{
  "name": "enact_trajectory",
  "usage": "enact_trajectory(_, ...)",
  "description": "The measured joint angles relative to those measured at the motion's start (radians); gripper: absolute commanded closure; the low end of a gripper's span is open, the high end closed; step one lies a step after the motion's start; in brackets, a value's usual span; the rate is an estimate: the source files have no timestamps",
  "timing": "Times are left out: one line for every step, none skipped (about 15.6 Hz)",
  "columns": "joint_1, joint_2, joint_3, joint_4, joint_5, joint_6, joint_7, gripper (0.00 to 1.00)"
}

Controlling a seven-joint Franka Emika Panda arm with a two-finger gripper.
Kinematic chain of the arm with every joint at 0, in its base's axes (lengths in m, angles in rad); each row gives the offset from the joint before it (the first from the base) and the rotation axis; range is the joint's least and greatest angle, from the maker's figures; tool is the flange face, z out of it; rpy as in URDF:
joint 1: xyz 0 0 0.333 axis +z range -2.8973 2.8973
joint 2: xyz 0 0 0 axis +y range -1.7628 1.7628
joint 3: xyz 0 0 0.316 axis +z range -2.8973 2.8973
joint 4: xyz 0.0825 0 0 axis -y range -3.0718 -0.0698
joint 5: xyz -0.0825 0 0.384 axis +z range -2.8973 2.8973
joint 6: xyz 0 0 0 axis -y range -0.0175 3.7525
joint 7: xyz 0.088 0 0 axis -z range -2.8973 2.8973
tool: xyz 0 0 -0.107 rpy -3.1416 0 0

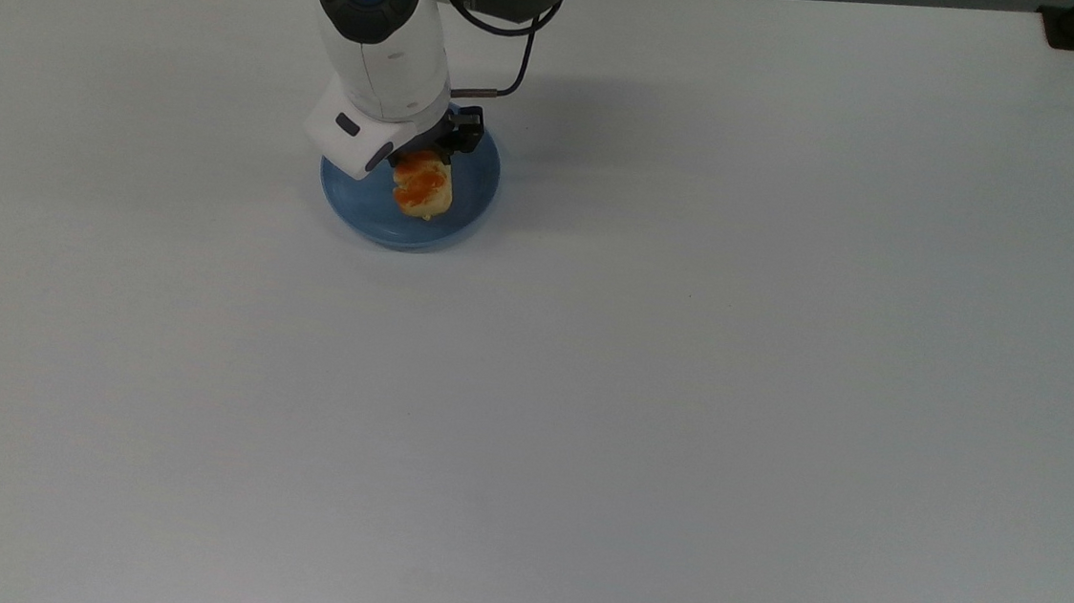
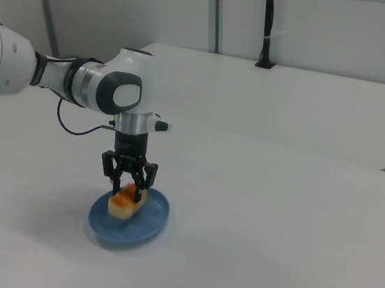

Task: Put the bread on a plate
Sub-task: 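Lower the bread roll onto the plate and open the gripper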

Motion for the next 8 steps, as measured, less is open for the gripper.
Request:
enact_trajectory(-0.003, 0.000, 0.000, -0.002, -0.005, 0.000, 0.002, 0.00)
enact_trajectory(-0.005, 0.000, 0.000, -0.002, -0.007, 0.000, 0.006, 0.00)
enact_trajectory(-0.007, -0.001, 0.000, -0.001, -0.007, 0.000, 0.015, 0.00)
enact_trajectory(-0.008, -0.002, 0.000, -0.001, -0.008, 0.000, 0.029, 0.00)
enact_trajectory(-0.007, -0.004, 0.000, 0.002, -0.008, 0.000, 0.052, 0.00)
enact_trajectory(-0.006, -0.010, 0.000, 0.007, -0.008, 0.000, 0.081, 0.00)
enact_trajectory(-0.004, -0.021, 0.002, 0.017, -0.008, 0.000, 0.114, 0.00)
enact_trajectory(-0.002, -0.037, 0.006, 0.033, -0.008, 0.000, 0.143, 0.00)
